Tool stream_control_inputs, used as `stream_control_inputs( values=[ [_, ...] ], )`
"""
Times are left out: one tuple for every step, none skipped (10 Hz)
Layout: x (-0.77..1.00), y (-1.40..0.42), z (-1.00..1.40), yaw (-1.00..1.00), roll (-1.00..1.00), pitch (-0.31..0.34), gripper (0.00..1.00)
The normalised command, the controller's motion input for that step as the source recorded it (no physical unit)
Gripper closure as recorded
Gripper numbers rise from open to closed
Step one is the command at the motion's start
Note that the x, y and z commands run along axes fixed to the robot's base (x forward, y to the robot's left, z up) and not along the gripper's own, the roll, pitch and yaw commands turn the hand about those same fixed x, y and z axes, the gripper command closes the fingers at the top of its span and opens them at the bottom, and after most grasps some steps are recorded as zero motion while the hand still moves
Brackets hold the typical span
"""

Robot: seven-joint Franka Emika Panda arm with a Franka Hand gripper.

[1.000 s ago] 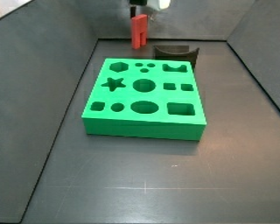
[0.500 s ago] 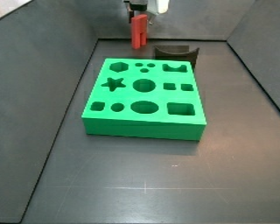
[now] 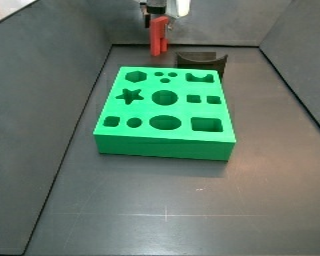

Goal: Pick up the square-circle object. Move up. Move to above the board. Insert the square-circle object.
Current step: Pick up the square-circle object.

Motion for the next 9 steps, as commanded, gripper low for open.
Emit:
stream_control_inputs(
  values=[
    [0.00,0.00,0.00,0.00,0.00,0.000,1.00],
    [0.00,0.00,0.00,0.00,0.00,0.000,1.00],
    [0.00,0.00,0.00,0.00,0.00,0.000,1.00],
    [0.00,0.00,0.00,0.00,0.00,0.000,1.00],
    [0.00,0.00,0.00,0.00,0.00,0.000,1.00],
    [0.00,0.00,0.00,0.00,0.00,0.000,1.00],
    [0.00,0.00,0.00,0.00,0.00,0.000,1.00],
    [0.00,0.00,0.00,0.00,0.00,0.000,1.00],
    [0.00,0.00,0.00,0.00,0.00,0.000,1.00]
  ],
)
